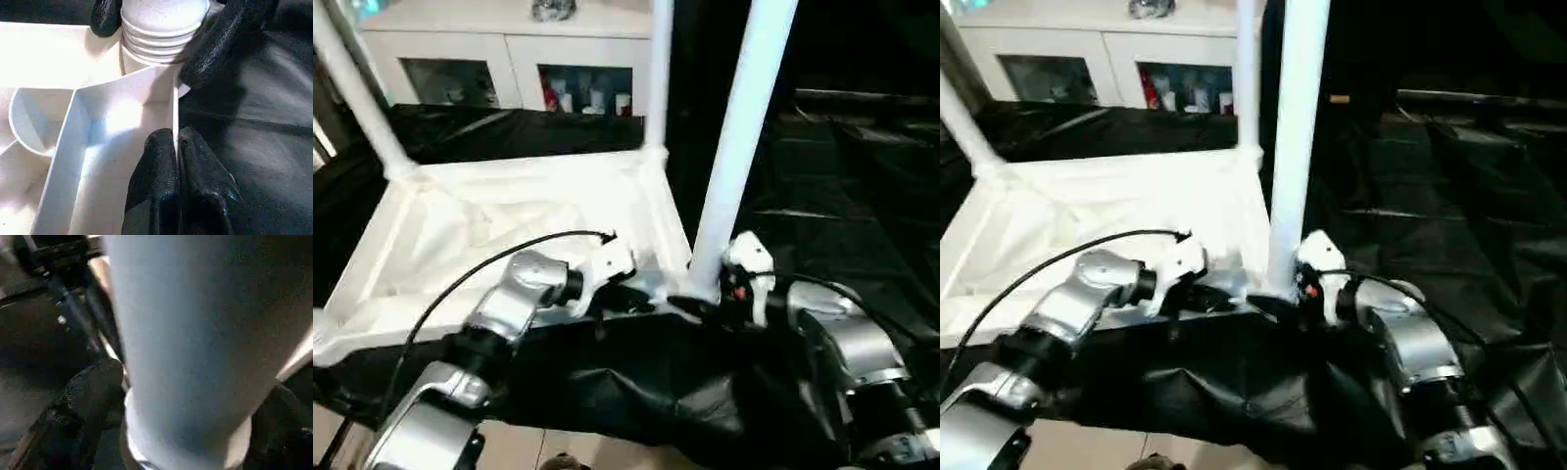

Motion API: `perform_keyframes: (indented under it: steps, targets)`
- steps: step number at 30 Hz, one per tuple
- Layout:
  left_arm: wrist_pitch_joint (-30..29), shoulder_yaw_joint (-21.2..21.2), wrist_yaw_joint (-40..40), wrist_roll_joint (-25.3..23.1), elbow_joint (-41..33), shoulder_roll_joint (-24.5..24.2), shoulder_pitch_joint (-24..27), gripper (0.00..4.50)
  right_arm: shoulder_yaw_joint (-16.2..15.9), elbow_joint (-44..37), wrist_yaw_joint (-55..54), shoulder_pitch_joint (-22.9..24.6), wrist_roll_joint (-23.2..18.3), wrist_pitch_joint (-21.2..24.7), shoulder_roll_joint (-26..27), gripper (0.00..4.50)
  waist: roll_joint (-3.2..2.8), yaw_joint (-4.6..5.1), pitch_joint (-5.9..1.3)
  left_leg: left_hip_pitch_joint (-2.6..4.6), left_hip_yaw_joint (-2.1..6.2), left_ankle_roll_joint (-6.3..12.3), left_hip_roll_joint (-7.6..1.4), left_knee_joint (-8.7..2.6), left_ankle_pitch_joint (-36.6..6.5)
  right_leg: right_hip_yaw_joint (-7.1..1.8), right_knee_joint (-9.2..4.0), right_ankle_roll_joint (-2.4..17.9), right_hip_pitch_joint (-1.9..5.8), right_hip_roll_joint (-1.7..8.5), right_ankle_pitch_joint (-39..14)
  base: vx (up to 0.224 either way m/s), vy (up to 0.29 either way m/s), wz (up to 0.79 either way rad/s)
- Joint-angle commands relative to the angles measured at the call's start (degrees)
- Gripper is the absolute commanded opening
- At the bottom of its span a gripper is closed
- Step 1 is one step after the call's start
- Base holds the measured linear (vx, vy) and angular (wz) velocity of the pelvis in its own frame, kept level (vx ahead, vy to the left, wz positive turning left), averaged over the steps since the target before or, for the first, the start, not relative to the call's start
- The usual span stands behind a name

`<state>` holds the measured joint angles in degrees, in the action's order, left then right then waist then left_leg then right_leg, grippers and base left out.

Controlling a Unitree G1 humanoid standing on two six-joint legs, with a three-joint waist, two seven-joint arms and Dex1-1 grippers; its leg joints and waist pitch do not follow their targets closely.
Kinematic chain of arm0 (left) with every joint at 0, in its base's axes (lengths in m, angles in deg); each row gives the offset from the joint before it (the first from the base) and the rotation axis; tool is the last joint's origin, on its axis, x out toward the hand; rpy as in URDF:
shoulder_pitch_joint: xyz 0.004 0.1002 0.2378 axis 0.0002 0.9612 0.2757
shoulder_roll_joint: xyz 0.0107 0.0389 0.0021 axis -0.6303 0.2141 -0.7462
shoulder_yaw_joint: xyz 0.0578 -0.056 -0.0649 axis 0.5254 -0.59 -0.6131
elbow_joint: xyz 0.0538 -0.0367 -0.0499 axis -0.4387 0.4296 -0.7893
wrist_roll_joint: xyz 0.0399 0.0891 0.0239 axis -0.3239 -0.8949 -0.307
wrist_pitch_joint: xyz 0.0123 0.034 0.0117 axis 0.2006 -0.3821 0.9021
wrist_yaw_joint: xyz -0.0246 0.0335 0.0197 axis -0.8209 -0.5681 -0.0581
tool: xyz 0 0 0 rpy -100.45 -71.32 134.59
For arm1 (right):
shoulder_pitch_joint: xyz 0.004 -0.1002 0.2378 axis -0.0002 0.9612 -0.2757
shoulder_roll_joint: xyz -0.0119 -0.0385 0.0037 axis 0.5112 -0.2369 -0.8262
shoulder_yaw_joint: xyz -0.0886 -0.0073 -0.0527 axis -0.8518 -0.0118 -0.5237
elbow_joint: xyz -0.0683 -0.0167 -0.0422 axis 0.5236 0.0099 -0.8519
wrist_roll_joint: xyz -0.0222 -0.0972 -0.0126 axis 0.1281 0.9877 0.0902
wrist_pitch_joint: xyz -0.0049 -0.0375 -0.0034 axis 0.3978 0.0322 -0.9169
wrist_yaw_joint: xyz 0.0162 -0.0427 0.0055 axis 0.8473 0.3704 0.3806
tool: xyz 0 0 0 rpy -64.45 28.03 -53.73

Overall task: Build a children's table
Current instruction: Rotate leg to tighten

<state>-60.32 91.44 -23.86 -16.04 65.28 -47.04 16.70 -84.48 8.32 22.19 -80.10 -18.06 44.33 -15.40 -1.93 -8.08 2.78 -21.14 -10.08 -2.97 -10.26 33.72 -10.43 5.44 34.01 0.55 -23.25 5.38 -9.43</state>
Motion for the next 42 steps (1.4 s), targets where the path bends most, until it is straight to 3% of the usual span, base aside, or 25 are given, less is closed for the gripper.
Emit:
perform_keyframes:
  steps: [1,8,9,16,20,24,27,29,30,31,35,37,39,42]
  targets:
    - [-0.4,1.0,-5.0,4.1,-5.3,0.5,-0.3,0.00,-0.6,-1.7,2.0,-0.2,-1.3,1.0,-0.3,3.82,0.92,0.15,-3.43,0.64,0.83,3.01,-3.36,-4.30,-14.3,-3.18,-4.44,11.2,2.89,4.19,-19.2,0.000,0.000,0.00]
    - [-3.7,1.9,-8.3,5.3,-9.3,-1.6,1.4,0.00,-0.5,-2.0,3.5,-0.3,-2.2,1.2,-1.4,3.69,0.88,-0.14,-3.59,0.48,0.86,2.90,-3.30,-4.25,-12.8,-3.16,-4.00,11.7,2.93,4.08,-16.5,0.000,0.000,0.00]
    - [-3.8,1.9,-8.3,5.3,-9.4,-1.7,1.4,0.00,-0.5,-2.1,3.6,-0.3,-2.3,1.3,-1.4,3.41,0.92,-0.13,-3.59,0.46,0.84,2.92,-3.26,-4.22,-12.8,-3.17,-4.08,11.6,2.97,4.10,-16.8,0.000,0.000,0.00]
    - [-5.1,1.9,-7.5,5.1,-10.6,-1.8,1.8,0.00,-2.1,-3.4,5.5,0.9,-2.3,2.2,-1.9,2.89,0.94,-0.16,-3.61,0.49,0.86,2.81,-3.20,-4.19,-12.6,-3.14,-4.24,10.9,2.94,4.06,-17.9,0.000,0.000,0.00]
    - [-4.7,0.6,-1.1,3.3,-7.5,0.7,0.4,0.00,-1.1,-3.0,1.8,1.1,-2.1,3.0,-0.1,2.74,1.11,-0.17,-3.55,0.42,0.90,2.73,-3.14,-4.20,-12.5,-3.12,-4.30,10.6,2.93,4.06,-18.4,0.000,0.000,0.00]
    - [-3.4,-1.2,10.2,0.6,1.4,6.4,-3.9,0.00,1.6,4.4,-14.1,-1.5,1.7,3.7,6.5,2.72,1.26,0.45,-3.58,0.44,1.02,1.07,-2.71,-4.24,-12.6,-2.94,-4.64,9.5,2.84,4.11,-20.6,0.000,0.000,0.00]
    - [-3.2,-2.6,16.6,0.2,6.1,10.0,-6.9,0.00,3.0,8.5,-22.2,-3.2,2.8,4.0,10.2,2.72,1.27,1.31,-3.63,0.41,1.07,0.67,-2.48,-4.15,-12.8,-2.84,-4.83,9.0,3.02,4.17,-21.2,0.000,0.000,0.00]
    - [-3.0,-3.5,20.8,0.0,8.8,12.1,-8.7,0.00,3.1,10.3,-26.0,-4.1,3.3,4.1,12.5,2.72,1.42,1.58,-3.74,0.24,0.94,1.41,-2.31,-3.97,-11.6,-2.86,-4.72,9.2,3.16,4.03,-19.4,0.000,0.000,0.00]
    - [-2.1,-3.9,22.8,0.1,10.2,13.3,-9.6,0.00,3.0,11.0,-28.5,-4.7,3.9,4.2,14.0,2.72,0.90,1.46,-3.88,0.25,0.99,1.93,-2.38,-3.89,-10.4,-2.89,-4.44,9.7,3.23,4.08,-17.3,0.000,0.000,0.00]
    - [-1.1,-4.4,24.5,0.2,11.6,14.5,-10.5,0.00,2.7,11.6,-30.9,-5.3,4.8,4.2,15.5,2.72,1.10,1.63,-3.90,0.19,0.83,2.29,-2.30,-3.84,-9.8,-2.93,-4.51,9.9,3.17,3.91,-16.2,0.000,0.000,0.00]
    - [-0.2,-4.6,24.8,0.3,12.8,15.5,-11.2,0.00,1.8,12.0,-31.3,-5.9,5.6,3.4,16.9,2.72,0.97,1.62,-3.97,0.10,0.83,3.26,-2.32,-3.79,-9.4,-2.84,-4.32,10.6,3.43,3.92,-14.9,0.000,0.000,0.00]
    - [1.7,-4.2,23.3,-0.4,14.7,15.7,-11.8,0.00,2.8,12.0,-28.9,-6.4,3.4,4.0,18.7,3.42,0.97,1.75,-3.87,0.14,0.86,3.46,-2.35,-3.89,-10.3,-2.78,-4.47,10.5,3.36,3.91,-15.8,0.000,0.000,0.00]
    - [1.8,-4.1,22.7,-0.3,14.5,15.3,-11.6,0.00,2.7,11.5,-28.1,-6.3,3.1,4.2,18.3,3.44,1.00,1.72,-3.70,0.31,0.88,3.21,-2.43,-4.03,-12.1,-2.79,-4.84,9.8,3.32,4.05,-19.1,0.000,0.000,0.00]
    - [2.9,-3.2,18.0,0.1,11.9,12.6,-9.6,0.00,-0.4,9.6,-23.9,-5.1,5.7,0.7,14.1,3.78,1.18,1.64,-3.75,0.22,0.93,3.18,-2.53,-4.09,-11.7,-2.85,-4.76,9.4,3.37,4.11,-19.1,0.000,0.000,0.00]
